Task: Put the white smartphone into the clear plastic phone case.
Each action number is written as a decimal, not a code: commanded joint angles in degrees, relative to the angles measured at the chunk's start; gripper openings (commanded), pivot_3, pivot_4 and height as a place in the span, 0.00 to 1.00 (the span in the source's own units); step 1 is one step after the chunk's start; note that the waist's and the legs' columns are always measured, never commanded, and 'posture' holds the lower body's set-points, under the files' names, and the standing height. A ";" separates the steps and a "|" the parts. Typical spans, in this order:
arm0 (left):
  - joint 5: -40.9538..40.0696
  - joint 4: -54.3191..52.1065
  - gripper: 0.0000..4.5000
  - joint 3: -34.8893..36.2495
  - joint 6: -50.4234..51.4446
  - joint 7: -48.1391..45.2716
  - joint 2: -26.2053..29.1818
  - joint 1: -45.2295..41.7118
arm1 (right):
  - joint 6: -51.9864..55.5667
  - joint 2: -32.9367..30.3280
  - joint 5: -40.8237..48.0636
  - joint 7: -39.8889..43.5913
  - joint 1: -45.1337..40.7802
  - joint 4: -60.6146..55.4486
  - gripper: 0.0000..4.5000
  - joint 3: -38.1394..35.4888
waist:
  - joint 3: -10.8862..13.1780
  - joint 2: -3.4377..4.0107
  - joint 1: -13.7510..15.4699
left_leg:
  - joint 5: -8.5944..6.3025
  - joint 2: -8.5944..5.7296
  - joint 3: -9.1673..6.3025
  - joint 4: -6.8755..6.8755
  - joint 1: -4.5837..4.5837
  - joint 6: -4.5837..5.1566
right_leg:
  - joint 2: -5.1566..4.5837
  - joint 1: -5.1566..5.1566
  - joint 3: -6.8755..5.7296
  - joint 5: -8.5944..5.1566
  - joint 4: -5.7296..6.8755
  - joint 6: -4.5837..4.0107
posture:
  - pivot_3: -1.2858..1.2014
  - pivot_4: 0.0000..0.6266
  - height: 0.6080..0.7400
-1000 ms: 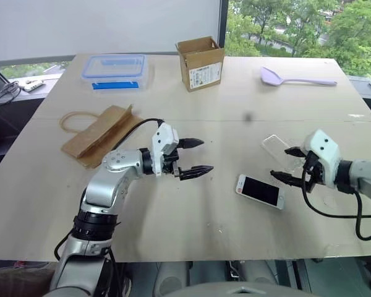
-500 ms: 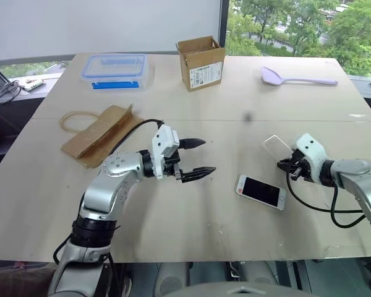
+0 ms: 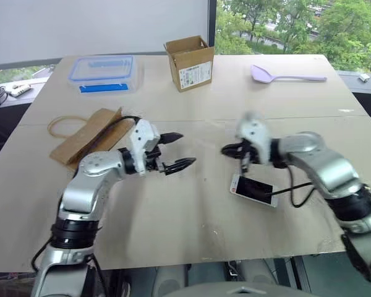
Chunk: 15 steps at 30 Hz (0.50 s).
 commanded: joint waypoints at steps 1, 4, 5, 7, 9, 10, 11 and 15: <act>-0.40 1.00 1.00 2.91 -2.25 -1.17 2.26 0.64 | -3.06 2.92 -3.32 -0.26 -1.81 5.59 0.01 3.31 | 0.05 0.02 0.82 | 0.00 -0.03 0.01 0.03 -0.07 0.00 | -0.06 -0.02 -0.02 0.00 -0.02 0.00 | 0.52 0.24 1.00; -0.50 1.24 1.00 3.79 -2.84 -2.70 4.47 1.92 | -6.27 4.83 -5.69 1.39 -2.88 10.59 0.01 6.33 | 0.05 -0.01 1.18 | 0.00 -0.11 0.20 0.09 -0.13 0.00 | -0.17 -0.05 0.09 0.01 -0.08 0.02 | 0.52 0.24 1.00; -0.30 1.15 1.00 3.79 -3.21 -3.43 5.27 2.48 | -7.31 5.31 -6.32 2.25 -3.15 12.10 0.01 7.06 | 0.03 -0.05 1.10 | 0.00 -0.12 0.25 0.10 -0.11 0.00 | -0.18 -0.05 0.14 0.01 -0.09 0.02 | 0.52 0.24 1.00; -0.52 0.16 1.00 3.32 -3.14 -4.53 6.32 3.37 | -8.57 6.37 -6.54 3.04 -3.48 13.89 0.14 6.64 | 0.03 -0.04 1.04 | 0.00 -0.10 0.28 0.10 -0.03 0.00 | -0.17 -0.03 0.15 0.01 -0.06 0.01 | 0.52 0.24 1.00; -0.53 -0.81 1.00 2.54 -3.03 -5.20 6.86 3.73 | -9.97 6.43 -6.09 4.52 -3.44 13.33 0.30 5.71 | 0.03 -0.04 1.03 | 0.00 -0.04 0.27 0.08 0.04 0.00 | -0.12 -0.02 0.14 0.01 0.01 0.01 | 0.52 0.24 1.00; 0.65 -1.43 1.00 1.22 -2.46 -4.91 7.32 3.57 | -10.57 6.24 -5.24 4.55 -3.05 11.82 0.40 3.95 | 0.03 -0.04 1.05 | 0.00 -0.02 0.26 0.08 0.04 0.00 | -0.10 -0.03 0.13 0.01 0.04 0.00 | 0.52 0.24 1.00; 1.53 -2.10 1.00 -0.10 -1.81 -4.70 7.57 3.28 | -11.13 5.75 -4.41 4.61 -2.49 10.05 0.50 2.22 | 0.03 -0.04 1.07 | 0.00 0.00 0.25 0.07 0.04 0.00 | -0.09 -0.04 0.11 0.00 0.07 0.00 | 0.52 0.24 1.00; 2.35 -2.29 1.00 -6.00 0.14 -7.14 7.10 -0.55 | -8.98 -0.58 1.11 7.35 2.88 -4.47 0.90 -5.03 | 0.05 -0.01 1.92 | 0.00 -0.01 0.24 0.08 -0.07 -0.01 | -0.11 -0.09 0.07 0.00 0.04 0.00 | 0.52 0.24 1.00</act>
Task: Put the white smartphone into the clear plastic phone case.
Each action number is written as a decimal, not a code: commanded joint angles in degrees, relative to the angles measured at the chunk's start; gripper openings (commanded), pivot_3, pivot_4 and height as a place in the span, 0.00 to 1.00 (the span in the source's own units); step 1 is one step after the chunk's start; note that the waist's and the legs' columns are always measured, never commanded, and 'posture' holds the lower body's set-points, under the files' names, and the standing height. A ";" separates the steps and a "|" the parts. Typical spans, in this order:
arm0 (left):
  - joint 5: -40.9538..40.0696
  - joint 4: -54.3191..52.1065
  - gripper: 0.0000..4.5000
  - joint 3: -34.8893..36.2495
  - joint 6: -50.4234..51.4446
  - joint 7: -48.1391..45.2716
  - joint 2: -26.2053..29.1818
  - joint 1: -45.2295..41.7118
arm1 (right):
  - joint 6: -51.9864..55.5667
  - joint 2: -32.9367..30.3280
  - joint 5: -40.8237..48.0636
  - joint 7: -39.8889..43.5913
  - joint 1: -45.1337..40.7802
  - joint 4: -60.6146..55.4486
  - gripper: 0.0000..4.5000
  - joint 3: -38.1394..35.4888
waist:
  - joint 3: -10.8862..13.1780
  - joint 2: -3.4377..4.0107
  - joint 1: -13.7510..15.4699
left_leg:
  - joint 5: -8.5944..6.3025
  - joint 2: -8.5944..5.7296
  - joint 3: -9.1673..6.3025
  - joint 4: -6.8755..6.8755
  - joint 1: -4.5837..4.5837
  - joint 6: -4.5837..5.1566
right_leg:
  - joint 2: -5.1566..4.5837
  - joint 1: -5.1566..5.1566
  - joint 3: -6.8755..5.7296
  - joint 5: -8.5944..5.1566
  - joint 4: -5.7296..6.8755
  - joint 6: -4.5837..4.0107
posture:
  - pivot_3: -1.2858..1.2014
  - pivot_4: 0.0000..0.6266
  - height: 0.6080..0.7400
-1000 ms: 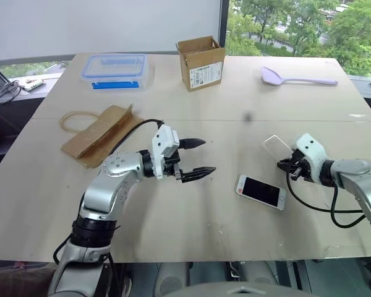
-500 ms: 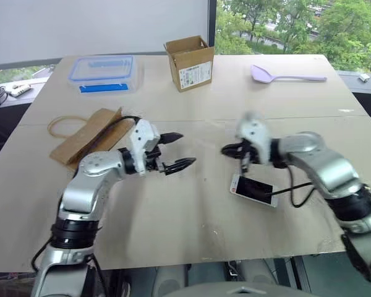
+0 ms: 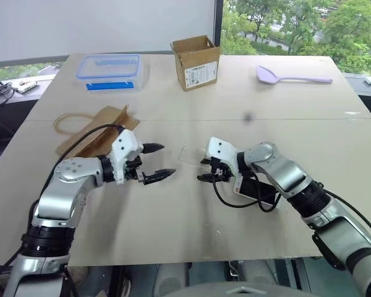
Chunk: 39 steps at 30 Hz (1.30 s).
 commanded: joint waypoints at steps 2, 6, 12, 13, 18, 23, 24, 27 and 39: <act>2.07 0.77 1.00 -6.02 -0.56 -3.14 -0.77 -6.14 | 4.11 -8.24 8.08 3.76 6.49 -20.01 0.90 -10.02 | 0.00 -0.01 0.89 | 0.00 -0.04 0.02 0.00 -0.06 0.00 | -0.03 0.00 0.01 0.00 -0.10 0.01 | 0.52 0.24 1.00; 6.30 9.69 1.00 -11.52 -5.10 -6.10 -3.51 -13.00 | 7.06 -14.90 14.54 2.74 19.24 -34.67 0.90 -20.31 | 0.00 -0.01 1.04 | 0.00 -0.06 0.01 -0.02 -0.02 0.00 | 0.01 0.02 0.02 -0.01 -0.12 0.01 | 0.52 0.24 1.00; 12.71 25.80 0.81 -17.56 -16.12 -10.84 -9.04 -21.64 | 5.93 -17.54 18.87 -1.78 40.58 -48.29 0.91 -37.70 | 0.00 -0.02 0.67 | 0.00 -0.08 0.00 0.00 0.03 0.00 | 0.03 0.07 0.06 -0.03 -0.13 0.06 | 0.52 0.24 1.00; 14.44 29.61 0.69 -18.59 -18.62 -10.87 -10.20 -23.31 | 5.26 -17.07 19.22 -2.48 43.67 -49.84 0.91 -40.12 | -0.01 -0.02 0.50 | 0.00 -0.07 0.00 0.02 0.04 0.00 | 0.04 0.09 0.07 -0.07 -0.12 0.14 | 0.52 0.24 1.00; 19.44 40.92 0.23 -21.57 -26.64 -13.09 -12.38 -26.47 | 4.41 -15.48 19.80 -6.67 51.89 -54.60 0.91 -44.81 | -0.06 -0.09 0.52 | 0.00 -0.08 -0.06 0.03 0.08 0.00 | 0.05 0.12 0.05 -0.13 -0.09 0.22 | 0.52 0.24 1.00; 18.24 39.56 0.01 -19.57 -28.73 -15.32 -9.95 -23.50 | 4.55 -13.57 21.23 -10.35 54.27 -55.15 0.91 -42.26 | -0.13 -0.10 0.14 | 0.00 -0.07 -0.06 0.03 0.14 0.00 | 0.03 0.19 0.06 -0.21 -0.10 0.09 | 0.52 0.24 1.00; 16.51 36.01 0.01 -18.44 -26.35 -16.23 -8.68 -21.73 | 4.70 -13.56 20.99 -10.92 54.73 -54.73 0.91 -41.21 | -0.13 -0.10 -0.19 | 0.00 -0.06 -0.06 0.03 0.16 0.00 | 0.03 0.20 0.07 -0.21 -0.10 0.09 | 0.52 0.24 1.00; 12.08 24.79 0.01 -15.75 -20.27 -18.05 -4.55 -15.68 | 4.24 -14.80 18.96 -11.48 55.51 -52.71 0.91 -39.04 | -0.13 -0.08 -1.32 | 0.00 0.03 -0.02 -0.03 0.18 0.00 | 0.07 0.19 0.11 -0.19 -0.09 0.09 | 0.52 0.24 1.00; 9.53 9.86 0.00 -12.81 -13.87 -13.32 -1.51 -5.05 | 3.58 -22.63 14.32 -8.88 47.74 -41.10 0.95 -31.99 | -0.11 -0.07 -0.04 | 0.00 0.11 0.05 0.06 0.14 0.00 | 0.04 0.16 0.06 -0.27 -0.13 0.02 | 0.52 0.24 1.00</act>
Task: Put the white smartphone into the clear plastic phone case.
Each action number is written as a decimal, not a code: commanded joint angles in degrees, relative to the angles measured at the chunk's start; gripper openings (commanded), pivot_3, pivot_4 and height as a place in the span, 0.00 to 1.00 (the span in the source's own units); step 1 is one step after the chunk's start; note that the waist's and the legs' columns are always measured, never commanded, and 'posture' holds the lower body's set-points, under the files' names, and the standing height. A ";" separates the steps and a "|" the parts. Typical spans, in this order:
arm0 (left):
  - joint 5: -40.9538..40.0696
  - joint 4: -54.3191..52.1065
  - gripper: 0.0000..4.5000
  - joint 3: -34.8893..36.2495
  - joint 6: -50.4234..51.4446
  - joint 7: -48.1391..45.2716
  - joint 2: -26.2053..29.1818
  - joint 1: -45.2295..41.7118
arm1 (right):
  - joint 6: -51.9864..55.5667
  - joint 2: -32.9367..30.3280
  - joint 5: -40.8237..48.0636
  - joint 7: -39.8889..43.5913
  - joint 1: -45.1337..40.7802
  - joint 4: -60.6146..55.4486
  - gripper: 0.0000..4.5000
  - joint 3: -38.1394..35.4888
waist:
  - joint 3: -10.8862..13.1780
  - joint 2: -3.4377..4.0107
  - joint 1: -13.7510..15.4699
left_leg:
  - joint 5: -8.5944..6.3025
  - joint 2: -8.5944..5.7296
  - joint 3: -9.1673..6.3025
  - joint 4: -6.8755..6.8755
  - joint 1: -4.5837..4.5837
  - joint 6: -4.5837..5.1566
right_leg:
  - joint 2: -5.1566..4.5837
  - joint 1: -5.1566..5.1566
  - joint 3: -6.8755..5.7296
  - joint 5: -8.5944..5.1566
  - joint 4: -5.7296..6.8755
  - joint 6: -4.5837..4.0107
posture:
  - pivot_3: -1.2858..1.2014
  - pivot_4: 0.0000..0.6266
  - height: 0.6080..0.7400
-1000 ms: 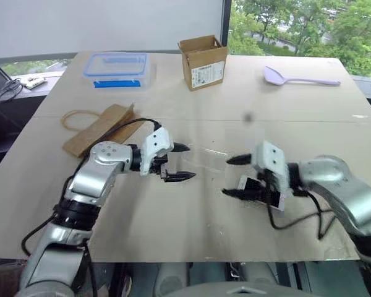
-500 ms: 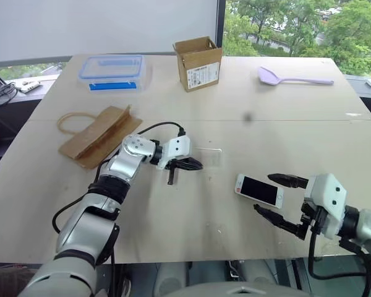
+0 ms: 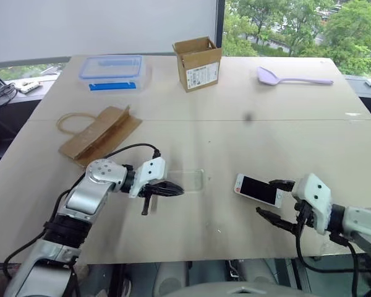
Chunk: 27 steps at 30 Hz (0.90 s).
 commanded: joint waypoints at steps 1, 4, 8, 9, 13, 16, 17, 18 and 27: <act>0.63 0.54 0.00 0.06 -1.41 1.96 -1.92 -1.37 | 0.26 -1.70 -0.06 1.28 -2.55 1.52 0.95 1.47 | 0.00 0.00 0.04 | 0.00 -0.01 0.02 0.00 -0.02 0.00 | 0.00 0.00 0.02 0.00 -0.01 0.00 | 0.52 0.24 1.00; 1.13 2.45 0.00 -0.78 -2.62 0.56 -2.64 -2.25 | 0.17 -2.74 -0.97 1.45 -4.57 3.19 0.95 2.92 | 0.00 -0.01 0.01 | 0.00 -0.02 0.03 -0.03 -0.06 0.00 | 0.02 -0.03 0.03 0.01 -0.03 0.00 | 0.52 0.24 1.00; -1.40 2.11 0.28 0.91 -0.90 -0.75 -2.75 -2.82 | 0.48 -3.50 -2.05 1.26 -7.80 5.63 1.00 4.44 | 0.01 -0.01 -0.14 | 0.00 -0.03 0.03 -0.07 -0.05 0.00 | 0.04 -0.04 0.03 0.01 -0.03 0.01 | 0.52 0.24 1.00; -1.76 1.95 0.39 1.24 -0.75 -0.83 -2.71 -2.73 | 0.58 -3.74 -2.35 1.31 -8.38 6.20 1.00 4.94 | 0.01 -0.01 -0.19 | 0.00 -0.03 0.04 -0.07 -0.04 0.00 | 0.03 -0.04 0.05 0.01 -0.03 0.01 | 0.52 0.24 1.00; -7.10 -2.76 0.84 6.75 2.60 0.13 -1.01 0.29 | 0.26 -4.69 -3.31 2.90 -9.97 9.65 1.00 7.00 | 0.02 -0.03 -0.50 | 0.00 -0.02 0.03 -0.07 -0.04 0.00 | 0.04 -0.05 0.04 0.01 -0.02 0.01 | 0.52 0.24 1.00; -11.06 -7.34 0.98 11.47 4.98 2.71 -0.78 3.60 | -0.96 -5.16 -4.15 4.56 -10.89 12.52 1.00 8.84 | 0.04 -0.03 -0.52 | 0.00 0.04 0.08 -0.08 -0.04 0.00 | 0.04 -0.06 0.07 0.01 -0.03 0.02 | 0.52 0.24 1.00; -12.17 -9.14 0.98 12.86 6.17 3.01 0.00 5.24 | -1.54 -5.36 -4.70 5.32 -11.15 13.55 1.00 9.77 | 0.04 -0.03 -0.52 | 0.00 0.04 0.08 -0.08 -0.04 0.00 | 0.04 -0.07 0.07 0.01 -0.03 0.02 | 0.52 0.24 1.00; -13.38 -10.76 0.98 14.24 7.33 3.27 0.59 6.84 | -1.93 -5.42 -5.16 5.86 -11.53 14.56 1.00 10.63 | 0.04 -0.03 -0.49 | 0.00 0.04 0.09 -0.08 -0.03 0.00 | 0.03 -0.07 0.07 0.01 -0.02 0.02 | 0.52 0.24 1.00; -19.48 -16.68 0.98 22.52 6.32 2.43 2.14 16.39 | -4.93 -3.87 -10.82 6.70 -16.69 24.13 1.00 16.64 | -0.11 -0.26 -0.62 | 0.00 0.17 0.19 -0.05 0.11 0.00 | 0.06 -0.03 0.08 0.04 0.00 -0.06 | 0.52 0.24 1.00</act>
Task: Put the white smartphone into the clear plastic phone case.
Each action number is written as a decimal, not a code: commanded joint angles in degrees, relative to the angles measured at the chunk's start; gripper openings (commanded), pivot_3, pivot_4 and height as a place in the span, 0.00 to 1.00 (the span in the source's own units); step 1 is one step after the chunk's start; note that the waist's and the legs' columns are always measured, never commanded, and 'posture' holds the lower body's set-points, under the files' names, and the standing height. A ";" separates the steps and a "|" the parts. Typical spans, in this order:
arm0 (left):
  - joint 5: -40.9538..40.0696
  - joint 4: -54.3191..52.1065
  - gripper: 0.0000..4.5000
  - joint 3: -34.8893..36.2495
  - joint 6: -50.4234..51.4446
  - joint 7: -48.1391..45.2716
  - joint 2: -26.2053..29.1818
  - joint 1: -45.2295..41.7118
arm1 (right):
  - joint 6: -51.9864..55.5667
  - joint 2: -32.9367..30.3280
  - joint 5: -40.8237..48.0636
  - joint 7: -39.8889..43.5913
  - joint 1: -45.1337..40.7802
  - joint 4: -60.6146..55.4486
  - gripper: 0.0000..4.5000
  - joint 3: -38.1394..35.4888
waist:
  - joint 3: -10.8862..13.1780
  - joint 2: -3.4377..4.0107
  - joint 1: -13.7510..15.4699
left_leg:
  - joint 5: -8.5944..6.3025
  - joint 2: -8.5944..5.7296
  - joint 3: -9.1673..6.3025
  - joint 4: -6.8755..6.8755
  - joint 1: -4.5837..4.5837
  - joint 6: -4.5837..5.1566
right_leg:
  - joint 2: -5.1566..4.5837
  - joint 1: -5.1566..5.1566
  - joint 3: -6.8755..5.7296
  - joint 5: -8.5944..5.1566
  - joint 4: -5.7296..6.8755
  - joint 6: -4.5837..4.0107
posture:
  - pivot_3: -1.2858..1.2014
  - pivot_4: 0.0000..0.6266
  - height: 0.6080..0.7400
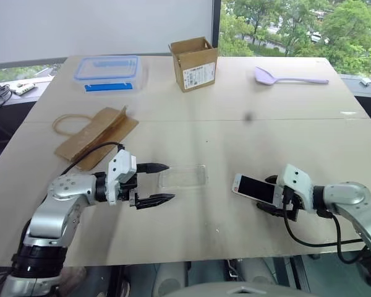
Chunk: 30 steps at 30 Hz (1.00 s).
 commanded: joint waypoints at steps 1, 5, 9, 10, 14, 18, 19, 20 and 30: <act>-4.87 -3.73 1.00 4.82 -1.10 -3.19 1.94 2.50 | -1.37 -0.40 -3.03 1.06 -0.56 3.82 0.89 2.52 | -0.03 -0.05 -0.17 | 0.00 0.04 0.05 0.00 0.04 0.00 | 0.00 0.01 0.03 0.02 0.00 -0.03 | 0.52 0.24 1.00; -5.69 -3.84 1.00 6.36 -1.72 -3.45 2.17 4.06 | -1.43 -1.14 -2.33 2.28 0.29 3.54 0.67 1.97 | -0.04 -0.05 0.03 | 0.00 0.11 0.18 -0.02 0.17 -0.01 | -0.01 0.05 0.05 0.04 0.00 -0.08 | 0.52 0.24 1.00; -3.99 -2.70 1.00 6.31 -2.91 -0.72 0.86 5.90 | -0.05 0.57 0.58 1.89 -2.68 1.19 0.66 -0.87 | -0.04 -0.05 -0.01 | 0.00 0.11 0.23 -0.01 0.16 -0.01 | -0.05 0.05 0.08 0.04 -0.02 -0.07 | 0.52 0.24 1.00; -3.44 -1.88 1.00 6.41 -3.34 0.04 0.55 6.37 | 0.58 1.21 1.67 1.99 -4.34 0.01 0.66 -1.22 | -0.03 -0.04 -0.05 | 0.00 0.11 0.24 -0.01 0.15 -0.01 | -0.05 0.05 0.09 0.05 -0.02 -0.08 | 0.52 0.24 1.00; -1.13 2.62 1.00 6.69 -6.19 0.09 0.75 9.01 | 5.67 5.85 3.38 1.74 -15.24 -2.76 0.66 2.34 | 0.09 0.15 -0.34 | 0.00 0.13 0.30 -0.03 0.07 -0.01 | 0.03 -0.17 0.18 0.06 0.08 -0.09 | 0.52 0.24 1.00; -0.35 5.65 1.00 6.67 -7.60 -0.78 1.14 10.88 | 7.38 13.19 -1.04 3.64 -28.54 1.97 0.66 13.88 | 0.11 0.18 -1.05 | 0.00 0.21 0.26 -0.17 -0.14 -0.01 | 0.23 -0.50 0.22 0.09 0.12 -0.15 | 0.52 0.24 1.00; -0.11 6.08 1.00 6.63 -8.07 -0.77 1.14 10.80 | 6.51 14.18 -2.92 4.62 -30.90 4.18 0.66 16.81 | 0.10 0.17 -0.85 | 0.00 0.23 0.22 -0.21 -0.16 -0.01 | 0.25 -0.51 0.17 0.17 0.12 -0.28 | 0.52 0.24 1.00; 0.12 6.58 1.00 6.57 -8.46 -0.70 1.14 10.53 | 5.25 14.89 -4.86 5.54 -32.96 6.55 0.66 19.51 | 0.10 0.18 -0.38 | -0.01 0.22 0.19 -0.26 -0.19 -0.01 | 0.24 -0.52 0.13 0.20 0.11 -0.37 | 0.52 0.24 1.00; 0.26 6.40 1.00 6.66 -9.11 1.41 0.49 10.56 | -2.60 24.07 -14.52 8.20 -39.84 22.18 0.66 29.24 | 0.01 0.04 -0.43 | -0.01 0.15 0.36 -0.04 -0.68 -0.01 | 0.07 -0.92 0.12 0.30 0.12 -0.22 | 0.52 0.24 1.00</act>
